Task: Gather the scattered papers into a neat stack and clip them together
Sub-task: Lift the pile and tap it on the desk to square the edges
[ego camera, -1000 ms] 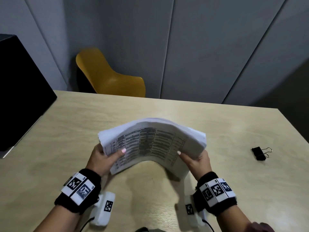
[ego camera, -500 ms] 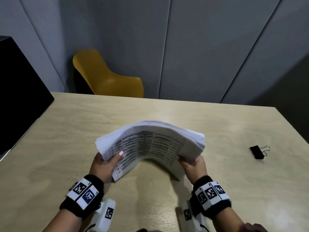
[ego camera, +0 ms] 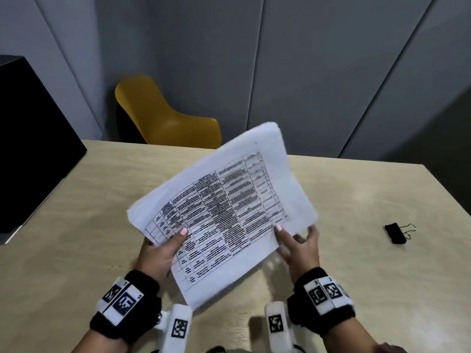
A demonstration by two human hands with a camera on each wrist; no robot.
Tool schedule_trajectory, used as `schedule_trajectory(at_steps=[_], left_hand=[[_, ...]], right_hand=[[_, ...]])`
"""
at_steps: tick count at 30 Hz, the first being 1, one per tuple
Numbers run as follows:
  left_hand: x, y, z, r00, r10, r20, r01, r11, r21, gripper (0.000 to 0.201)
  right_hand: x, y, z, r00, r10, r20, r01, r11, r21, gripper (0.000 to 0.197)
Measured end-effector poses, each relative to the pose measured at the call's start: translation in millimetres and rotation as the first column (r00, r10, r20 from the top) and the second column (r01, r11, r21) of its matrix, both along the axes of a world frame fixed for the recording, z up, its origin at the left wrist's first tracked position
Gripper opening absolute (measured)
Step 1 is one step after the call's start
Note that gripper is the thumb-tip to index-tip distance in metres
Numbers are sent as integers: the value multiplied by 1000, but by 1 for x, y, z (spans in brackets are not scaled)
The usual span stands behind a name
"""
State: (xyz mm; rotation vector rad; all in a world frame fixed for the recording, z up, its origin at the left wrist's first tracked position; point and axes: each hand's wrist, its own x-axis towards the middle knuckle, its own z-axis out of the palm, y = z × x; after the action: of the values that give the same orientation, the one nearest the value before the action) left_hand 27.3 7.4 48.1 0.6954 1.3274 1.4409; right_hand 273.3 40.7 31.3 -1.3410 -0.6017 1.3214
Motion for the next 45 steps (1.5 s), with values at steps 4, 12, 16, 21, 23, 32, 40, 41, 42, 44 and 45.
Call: schedule_trajectory(at_steps=[4,12,16,21,23,32,40,41,42,44,45], left_hand=[[13,-5,-1,975,-95,199,102,994,-28,90],[-37,1,11,944,-219,247,181,969,168,76],[-35,8,40,897,-432,-96,443,877,185,85],[-3,21,53,903,-215,-373,333,898,288,17],[3,21,52,879,-215,-426,359,885,296,15],[11,17,55,886,-29,-463,256,863,436,32],[19,16,68,894,85,-439,180,830,527,24],[16,16,67,879,118,-462,175,821,543,28],[13,17,68,849,169,-500,169,810,562,29],[7,19,73,792,256,-555,163,787,595,31],[5,20,77,778,279,-562,157,781,605,33]], right_hand=[[-14,-2,14,859,142,-493,-157,988,12,23],[11,9,31,973,205,-104,-149,907,394,42],[13,0,45,946,285,156,-325,861,392,27],[-3,-5,53,949,168,269,-279,846,456,15],[-2,-3,54,952,111,284,-246,831,499,35],[-1,-5,61,970,20,243,-161,801,577,29],[-8,-3,66,951,-52,306,-152,781,606,28],[-9,-5,67,937,-62,344,-170,779,604,31],[-9,-6,71,922,-84,377,-182,767,615,37],[-10,-7,83,901,-138,411,-194,720,666,49],[-10,-7,92,891,-165,423,-204,687,697,50]])
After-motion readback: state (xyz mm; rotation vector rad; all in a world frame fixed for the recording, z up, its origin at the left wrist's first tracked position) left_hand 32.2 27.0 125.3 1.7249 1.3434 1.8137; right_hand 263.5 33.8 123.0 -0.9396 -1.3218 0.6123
